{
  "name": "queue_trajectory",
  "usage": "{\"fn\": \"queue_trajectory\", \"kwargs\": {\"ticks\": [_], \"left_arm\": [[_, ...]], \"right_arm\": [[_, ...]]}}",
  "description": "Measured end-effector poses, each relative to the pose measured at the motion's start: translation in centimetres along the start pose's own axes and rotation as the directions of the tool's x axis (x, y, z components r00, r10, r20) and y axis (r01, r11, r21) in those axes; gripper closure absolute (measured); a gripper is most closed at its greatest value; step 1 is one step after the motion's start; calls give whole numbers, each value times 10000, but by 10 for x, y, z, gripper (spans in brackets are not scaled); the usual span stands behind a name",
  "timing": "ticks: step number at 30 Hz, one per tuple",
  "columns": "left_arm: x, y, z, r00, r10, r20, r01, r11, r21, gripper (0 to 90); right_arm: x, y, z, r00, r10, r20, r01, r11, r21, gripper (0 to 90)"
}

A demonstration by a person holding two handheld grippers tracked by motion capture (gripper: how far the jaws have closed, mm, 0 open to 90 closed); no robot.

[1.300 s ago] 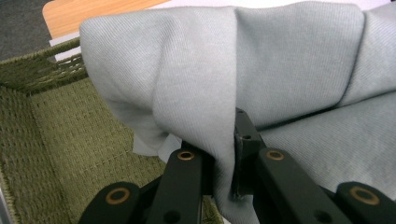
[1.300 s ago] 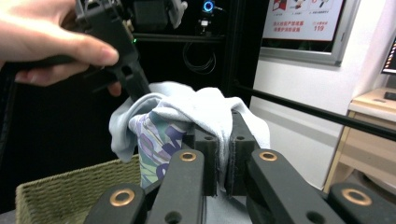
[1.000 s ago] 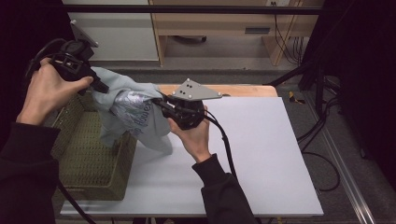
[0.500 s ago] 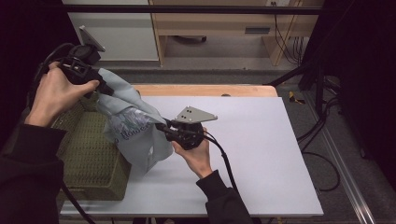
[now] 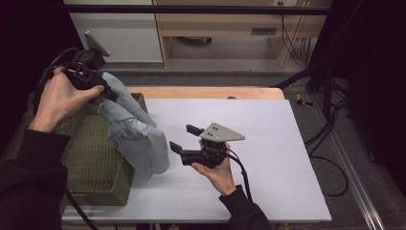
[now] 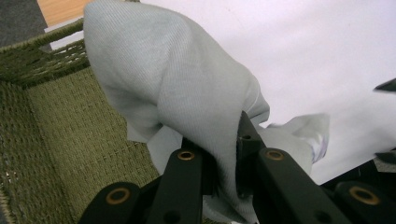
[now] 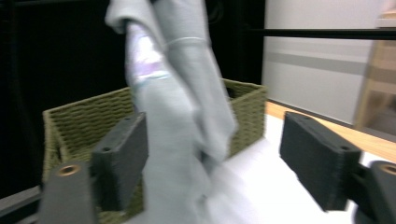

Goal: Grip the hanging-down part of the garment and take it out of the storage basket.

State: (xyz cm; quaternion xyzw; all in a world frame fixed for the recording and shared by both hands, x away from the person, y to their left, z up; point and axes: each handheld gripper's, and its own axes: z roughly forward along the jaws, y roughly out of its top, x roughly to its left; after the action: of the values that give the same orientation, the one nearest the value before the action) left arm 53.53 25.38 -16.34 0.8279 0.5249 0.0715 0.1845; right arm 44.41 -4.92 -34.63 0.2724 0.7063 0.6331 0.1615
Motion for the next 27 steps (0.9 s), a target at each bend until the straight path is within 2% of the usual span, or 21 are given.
{"fn": "queue_trajectory", "kwargs": {"ticks": [2, 9, 14, 22, 27], "left_arm": [[-1, 0, 0, 10000, 44, 11, -44, 10000, 8, 828], [-1, 0, 0, 9999, 97, 39, -97, 9999, -42, 828], [-1, -1, -1, 9999, 129, 74, -129, 9999, -92, 828], [0, -3, 0, 9998, 180, 94, -179, 9997, -143, 828], [0, -4, 0, 9997, 205, 103, -203, 9997, -140, 828]], "right_arm": [[-5, -3, -9, 9997, 151, 196, -150, 9999, -60, 172], [-22, -16, -42, 9923, 128, 1229, -119, 9999, -85, 74], [-30, -24, -64, 9877, 272, 1539, -263, 9996, -78, 53], [-45, -39, -99, 9730, 487, 2255, -430, 9986, -300, 47], [-51, -46, -117, 9580, 694, 2782, -601, 9973, -419, 43]]}}
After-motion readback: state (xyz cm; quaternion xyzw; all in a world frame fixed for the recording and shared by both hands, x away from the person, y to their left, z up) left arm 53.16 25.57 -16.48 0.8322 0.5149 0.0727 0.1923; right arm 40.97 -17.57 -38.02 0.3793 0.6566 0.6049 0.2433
